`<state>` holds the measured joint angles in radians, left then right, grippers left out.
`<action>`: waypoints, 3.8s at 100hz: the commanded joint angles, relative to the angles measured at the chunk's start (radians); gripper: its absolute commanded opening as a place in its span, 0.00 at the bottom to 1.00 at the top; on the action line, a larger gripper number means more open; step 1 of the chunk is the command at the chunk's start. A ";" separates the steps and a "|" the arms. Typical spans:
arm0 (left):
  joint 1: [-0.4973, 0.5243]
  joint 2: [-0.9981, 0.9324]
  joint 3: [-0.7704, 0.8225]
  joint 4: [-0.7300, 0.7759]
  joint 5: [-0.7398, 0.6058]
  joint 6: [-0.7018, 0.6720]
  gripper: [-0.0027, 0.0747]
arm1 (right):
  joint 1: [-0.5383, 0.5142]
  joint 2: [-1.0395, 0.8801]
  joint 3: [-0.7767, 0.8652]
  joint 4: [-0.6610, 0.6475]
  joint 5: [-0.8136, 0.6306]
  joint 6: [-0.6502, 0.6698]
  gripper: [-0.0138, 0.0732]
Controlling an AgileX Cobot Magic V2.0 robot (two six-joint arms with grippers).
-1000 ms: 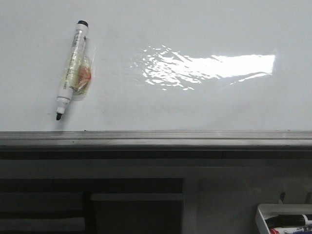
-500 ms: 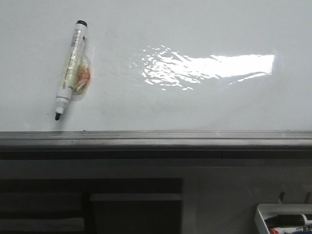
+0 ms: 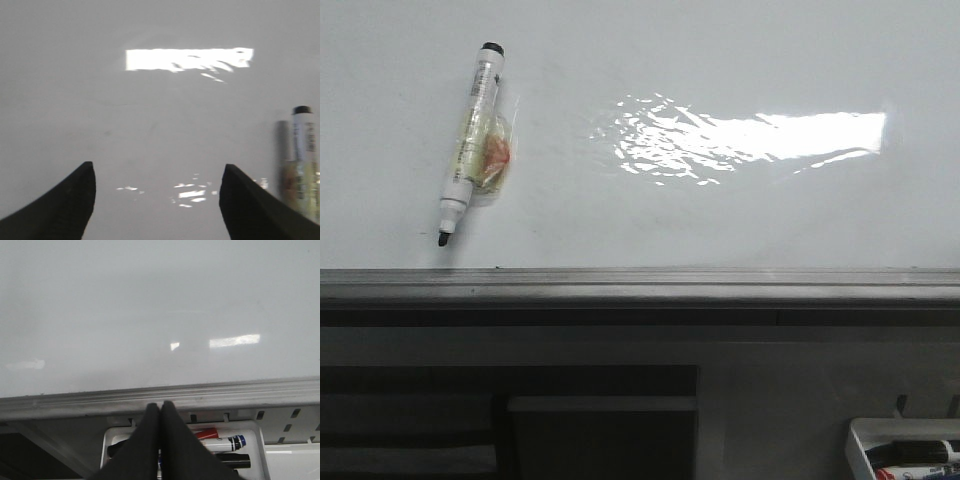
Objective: Write number 5 on whiteboard
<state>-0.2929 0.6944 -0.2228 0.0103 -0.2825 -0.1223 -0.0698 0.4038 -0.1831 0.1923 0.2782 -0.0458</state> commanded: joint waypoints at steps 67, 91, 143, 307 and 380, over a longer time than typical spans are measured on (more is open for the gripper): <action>-0.387 0.436 -0.121 -0.063 -0.227 -0.026 0.62 | 0.050 0.014 -0.037 0.007 -0.110 -0.007 0.09; -0.391 0.517 -0.146 -0.063 -0.231 -0.040 0.62 | 0.050 0.014 -0.037 0.061 -0.103 -0.006 0.09; -0.391 0.575 -0.153 -0.060 -0.250 -0.040 0.01 | 0.101 0.014 -0.037 0.075 -0.079 -0.006 0.09; -0.391 0.480 -0.154 0.789 -0.482 -0.040 0.01 | 0.888 0.651 -0.691 0.077 0.084 -0.081 0.09; -0.389 0.307 -0.155 0.594 -0.335 -0.059 0.60 | 0.785 0.672 -0.702 0.077 0.057 -0.047 0.09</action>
<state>-0.6807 1.0738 -0.3521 0.7027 -0.6322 -0.1675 0.7584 1.0738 -0.8397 0.2634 0.4136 -0.0950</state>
